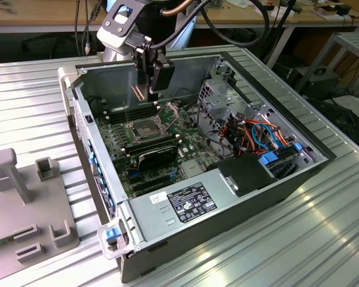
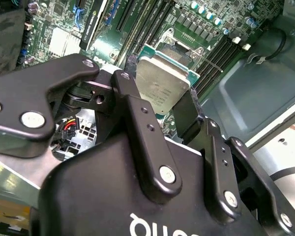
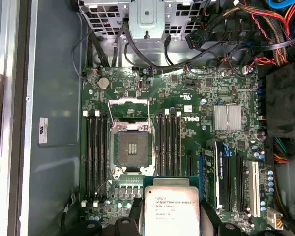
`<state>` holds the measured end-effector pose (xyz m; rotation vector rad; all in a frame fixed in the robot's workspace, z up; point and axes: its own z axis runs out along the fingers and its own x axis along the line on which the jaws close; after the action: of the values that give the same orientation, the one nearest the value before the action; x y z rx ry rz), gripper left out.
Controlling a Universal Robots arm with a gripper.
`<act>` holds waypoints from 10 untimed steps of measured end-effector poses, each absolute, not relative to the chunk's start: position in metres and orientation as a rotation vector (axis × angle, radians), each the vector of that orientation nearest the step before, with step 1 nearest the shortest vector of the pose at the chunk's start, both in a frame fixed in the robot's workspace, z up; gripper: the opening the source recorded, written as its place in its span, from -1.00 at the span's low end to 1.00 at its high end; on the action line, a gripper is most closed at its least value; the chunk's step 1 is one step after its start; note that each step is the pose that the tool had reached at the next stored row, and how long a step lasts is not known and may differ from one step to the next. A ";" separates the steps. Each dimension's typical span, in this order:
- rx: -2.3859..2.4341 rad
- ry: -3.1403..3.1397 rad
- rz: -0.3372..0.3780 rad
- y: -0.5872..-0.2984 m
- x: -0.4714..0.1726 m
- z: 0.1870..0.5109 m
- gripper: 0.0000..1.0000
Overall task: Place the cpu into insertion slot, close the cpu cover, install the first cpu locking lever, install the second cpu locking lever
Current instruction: 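Place the cpu into insertion slot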
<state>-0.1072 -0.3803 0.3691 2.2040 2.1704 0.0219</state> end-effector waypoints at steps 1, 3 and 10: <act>2.204 2.170 0.022 -0.380 -0.107 0.369 0.09; 2.204 2.170 0.022 -0.380 -0.107 0.369 0.09; 2.204 2.170 0.022 -0.380 -0.107 0.369 0.09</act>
<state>-0.1071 -0.3803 0.3690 2.2042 2.1701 0.0219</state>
